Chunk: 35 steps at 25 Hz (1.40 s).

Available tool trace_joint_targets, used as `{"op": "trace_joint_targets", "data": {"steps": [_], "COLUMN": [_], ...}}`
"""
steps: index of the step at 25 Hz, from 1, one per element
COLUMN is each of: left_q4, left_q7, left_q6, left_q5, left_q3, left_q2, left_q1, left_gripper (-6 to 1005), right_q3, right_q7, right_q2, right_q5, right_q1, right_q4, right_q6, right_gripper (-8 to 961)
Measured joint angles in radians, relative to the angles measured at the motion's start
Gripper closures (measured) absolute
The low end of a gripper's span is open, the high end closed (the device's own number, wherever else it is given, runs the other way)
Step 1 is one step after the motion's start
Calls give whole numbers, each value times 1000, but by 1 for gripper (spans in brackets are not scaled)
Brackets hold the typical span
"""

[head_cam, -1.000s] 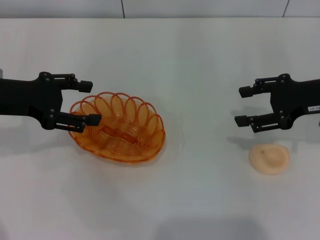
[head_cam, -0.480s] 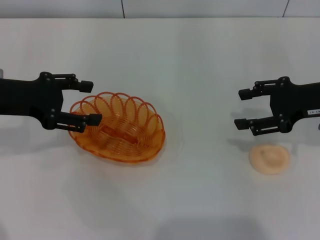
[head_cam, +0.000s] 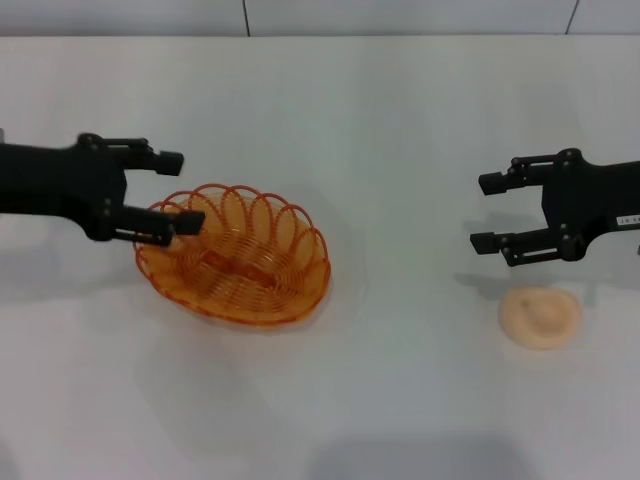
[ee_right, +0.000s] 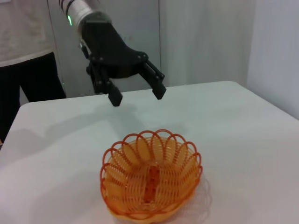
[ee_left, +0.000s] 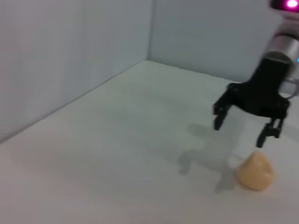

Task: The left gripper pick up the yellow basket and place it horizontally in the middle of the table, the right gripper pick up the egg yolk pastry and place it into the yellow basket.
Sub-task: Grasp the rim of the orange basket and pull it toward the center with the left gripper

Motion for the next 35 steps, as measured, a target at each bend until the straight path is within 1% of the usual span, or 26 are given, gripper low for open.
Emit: {"op": "trace_joint_targets", "data": {"steps": [4,6,8,10,14,17,19,20,24,26,30,33,35], "left_q4": [142,192,220,232,235,230,229,228,210,189,123,84,63], "left_q7": [-225,-338,-442,-534,-695,-769,-785,-792,-810,-819,-836,-836,-833], "left_q6": [9,16,30,46,55,54,51,46,-1,-37,-128,-185,-211], "left_q5": [46,61,74,98,233,350,413,448,551,561,563,563,564], "left_q3": [0,0,0,1,2,2,2,2,25,56,110,129,134], "left_q2": [-19,-19,-8,8,38,43,38,32,-2,-16,-32,-48,-55], "left_q1": [4,3,-5,-21,-77,-119,-141,-150,-179,-183,-183,-186,-189], "left_gripper": [140,141,141,141,142,143,143,143,144,144,163,178,187], "right_q3": [2,2,2,2,2,2,2,2,1,2,1,-2,-2], "right_q7": [0,0,-1,-4,-13,-18,-23,-24,-26,-26,-26,-26,-26], "right_q2": [-6,-7,-7,-7,-8,-7,-6,-4,3,3,3,3,3], "right_q5": [2,5,9,14,16,16,16,17,16,20,27,29,29], "right_q1": [-5,-8,-9,-11,-14,-14,-13,-12,-16,-19,-22,-22,-22], "right_q4": [-5,-7,-8,-8,-8,-9,-11,-14,-30,-32,-32,-32,-32], "right_q6": [0,0,0,-2,-2,-4,-7,-8,-11,-12,-14,-15,-15], "right_gripper": [216,216,216,216,216,216,216,216,215,215,215,215,215]}}
